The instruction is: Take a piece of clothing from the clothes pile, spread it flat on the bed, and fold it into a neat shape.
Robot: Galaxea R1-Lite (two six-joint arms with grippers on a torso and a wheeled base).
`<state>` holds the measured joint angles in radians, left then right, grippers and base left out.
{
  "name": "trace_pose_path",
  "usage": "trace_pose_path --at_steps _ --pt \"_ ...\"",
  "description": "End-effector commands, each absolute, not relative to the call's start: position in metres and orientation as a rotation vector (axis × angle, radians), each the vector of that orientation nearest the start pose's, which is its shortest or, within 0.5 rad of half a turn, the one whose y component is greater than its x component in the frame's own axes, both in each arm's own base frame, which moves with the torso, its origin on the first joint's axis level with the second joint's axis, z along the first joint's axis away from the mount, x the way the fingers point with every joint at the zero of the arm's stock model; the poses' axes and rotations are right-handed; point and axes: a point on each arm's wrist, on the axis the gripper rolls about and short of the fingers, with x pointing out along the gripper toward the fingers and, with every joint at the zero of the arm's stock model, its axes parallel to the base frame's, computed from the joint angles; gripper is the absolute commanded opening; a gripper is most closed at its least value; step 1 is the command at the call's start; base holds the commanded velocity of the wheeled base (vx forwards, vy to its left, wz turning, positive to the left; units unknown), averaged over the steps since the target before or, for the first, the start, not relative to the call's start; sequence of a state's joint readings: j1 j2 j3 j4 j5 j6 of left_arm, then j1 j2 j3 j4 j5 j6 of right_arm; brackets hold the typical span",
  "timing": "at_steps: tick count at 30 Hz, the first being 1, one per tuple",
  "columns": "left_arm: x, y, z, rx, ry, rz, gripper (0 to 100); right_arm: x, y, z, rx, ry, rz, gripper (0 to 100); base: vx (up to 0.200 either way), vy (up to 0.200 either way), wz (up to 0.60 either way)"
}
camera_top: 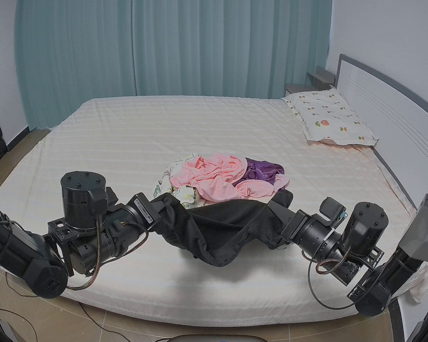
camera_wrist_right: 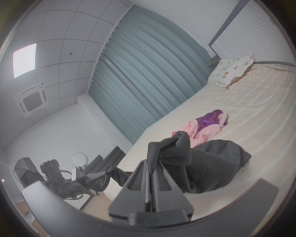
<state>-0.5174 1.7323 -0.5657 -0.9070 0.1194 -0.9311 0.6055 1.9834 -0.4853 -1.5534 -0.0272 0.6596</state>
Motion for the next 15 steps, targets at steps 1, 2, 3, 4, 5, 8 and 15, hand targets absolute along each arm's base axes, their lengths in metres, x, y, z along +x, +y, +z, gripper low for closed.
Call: trace_pose_path --at_steps 1,2,3,4,5,8,15 --pt "0.252 -0.130 0.147 -0.847 0.374 -0.233 0 0.260 0.181 0.124 0.673 0.087 0.601 0 0.000 0.200 0.00" --pt "0.252 -0.130 0.147 -0.847 0.374 -0.231 0 0.261 0.182 0.125 0.671 0.086 0.606 0 0.000 0.200 0.00" --pt "0.252 -0.128 0.147 -0.846 0.373 -0.225 0 0.262 0.182 0.125 0.666 0.086 0.609 0 0.000 0.200 0.00" --pt "0.253 -0.127 0.146 -0.834 0.378 -0.216 0 0.264 0.183 0.125 0.662 0.091 0.617 0 0.000 0.200 0.00" --pt "0.254 -0.125 0.146 -0.824 0.381 -0.211 0 0.265 0.184 0.125 0.660 0.093 0.621 0 0.000 0.200 0.00" --pt "0.256 -0.124 0.148 -0.813 0.382 -0.200 0 0.268 0.188 0.131 0.660 0.092 0.633 0 0.000 0.200 0.00" --pt "0.252 -0.120 0.157 -0.823 0.354 -0.211 0 0.265 0.209 0.146 0.660 0.076 0.698 0 0.000 0.200 0.00"
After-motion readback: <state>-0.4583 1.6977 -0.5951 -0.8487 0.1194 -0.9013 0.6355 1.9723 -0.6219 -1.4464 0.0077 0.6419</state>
